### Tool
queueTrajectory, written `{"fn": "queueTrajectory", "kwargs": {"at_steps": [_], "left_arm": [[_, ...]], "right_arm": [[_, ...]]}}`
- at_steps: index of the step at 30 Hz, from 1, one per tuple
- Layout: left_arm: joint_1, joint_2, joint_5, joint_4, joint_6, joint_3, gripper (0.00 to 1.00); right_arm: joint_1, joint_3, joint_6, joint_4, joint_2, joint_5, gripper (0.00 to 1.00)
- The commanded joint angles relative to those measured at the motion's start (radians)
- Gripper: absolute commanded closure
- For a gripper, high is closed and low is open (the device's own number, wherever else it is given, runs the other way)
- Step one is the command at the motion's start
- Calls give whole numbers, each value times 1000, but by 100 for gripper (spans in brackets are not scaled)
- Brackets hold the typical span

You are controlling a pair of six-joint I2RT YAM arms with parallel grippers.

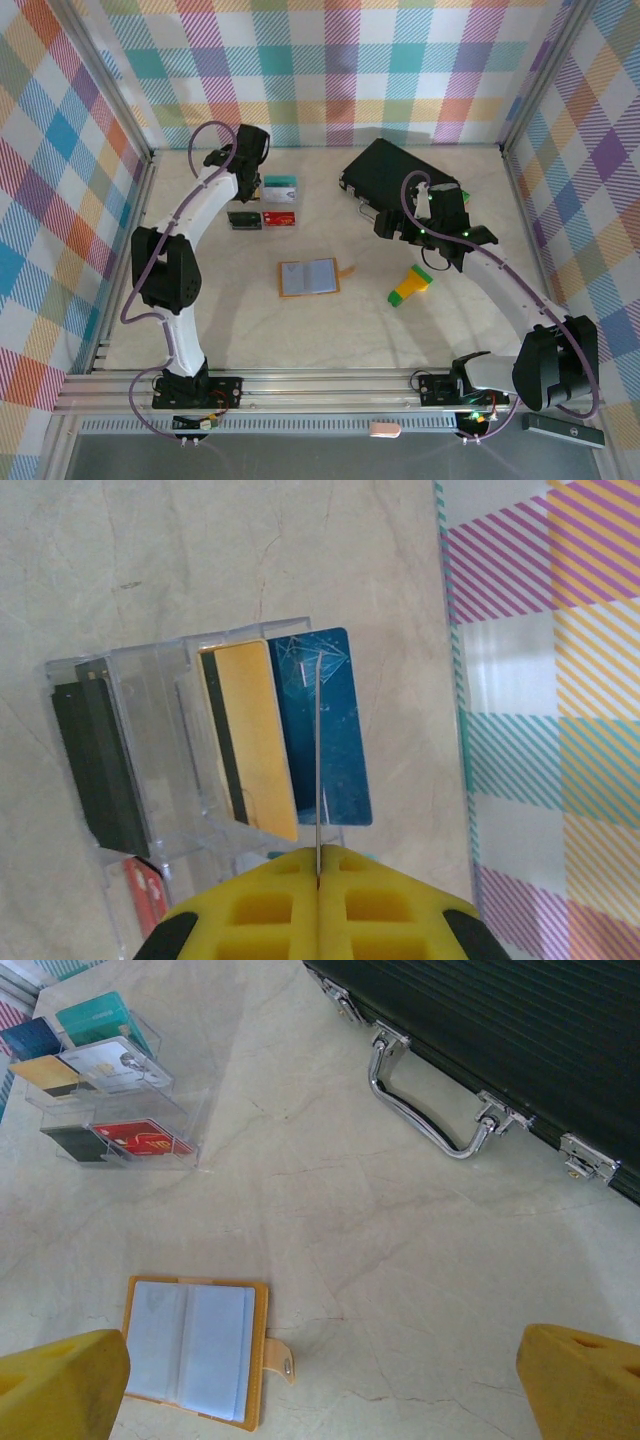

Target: Take the credit cards out of the card holder

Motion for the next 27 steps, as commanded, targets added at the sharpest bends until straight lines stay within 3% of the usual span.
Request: {"fn": "queueTrajectory", "kwargs": {"at_steps": [1, 9, 27], "left_arm": [[23, 37, 3, -5, -41, 26, 100], [52, 76, 73, 96, -28, 15, 100], [60, 142, 95, 90, -23, 51, 100]], "right_arm": [[-6, 33, -13, -16, -9, -27, 1], [-5, 44, -16, -31, -10, -27, 1], [-6, 41, -13, -33, 1, -31, 1]]}}
